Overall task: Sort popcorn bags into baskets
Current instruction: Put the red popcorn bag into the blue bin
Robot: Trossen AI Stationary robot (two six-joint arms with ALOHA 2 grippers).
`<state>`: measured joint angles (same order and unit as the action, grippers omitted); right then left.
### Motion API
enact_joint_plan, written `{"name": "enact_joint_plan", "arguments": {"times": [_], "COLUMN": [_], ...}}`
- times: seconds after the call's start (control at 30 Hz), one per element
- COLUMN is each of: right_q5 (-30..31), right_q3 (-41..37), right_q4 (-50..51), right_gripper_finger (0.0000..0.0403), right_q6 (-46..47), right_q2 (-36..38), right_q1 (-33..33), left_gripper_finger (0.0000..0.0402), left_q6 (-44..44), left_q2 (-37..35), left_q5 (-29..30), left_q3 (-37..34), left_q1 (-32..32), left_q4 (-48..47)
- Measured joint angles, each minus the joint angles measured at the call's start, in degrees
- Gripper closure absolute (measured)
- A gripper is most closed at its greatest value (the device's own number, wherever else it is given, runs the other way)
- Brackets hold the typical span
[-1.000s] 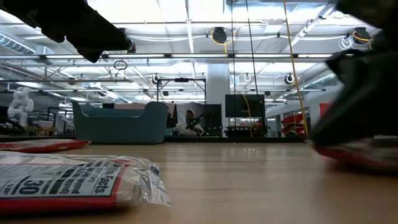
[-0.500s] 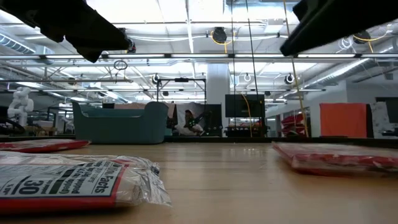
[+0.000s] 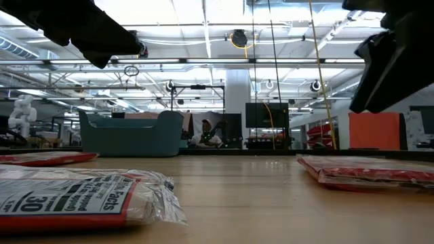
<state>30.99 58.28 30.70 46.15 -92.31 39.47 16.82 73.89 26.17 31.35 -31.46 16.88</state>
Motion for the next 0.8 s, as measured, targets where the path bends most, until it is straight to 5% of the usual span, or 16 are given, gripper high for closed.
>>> {"name": "enact_joint_plan", "arguments": {"times": [0.17,0.3,0.6,0.8], "right_q5": [0.37,-4.42,-18.72,-22.39], "right_q3": [-0.07,-2.66,-17.53,-21.62], "right_q4": [10.2,7.07,-28.75,-38.18], "right_gripper_finger": [0.0223,0.0223,0.0213,0.0172], "right_q6": [5.07,2.54,-11.35,-15.17], "right_q2": [-0.06,0.47,3.0,2.49], "right_q1": [-2.95,-7.17,-19.84,-24.46], "left_gripper_finger": [0.0311,0.0311,0.0311,0.0311], "left_q6": [0.02,0.0,-0.13,-0.14], "left_q2": [0.0,0.0,0.0,-0.02], "left_q5": [-0.01,-0.02,-0.04,-0.06], "left_q3": [0.0,0.0,0.02,0.02], "left_q1": [0.05,0.06,0.04,0.04], "left_q4": [0.08,0.22,0.17,-0.3]}}
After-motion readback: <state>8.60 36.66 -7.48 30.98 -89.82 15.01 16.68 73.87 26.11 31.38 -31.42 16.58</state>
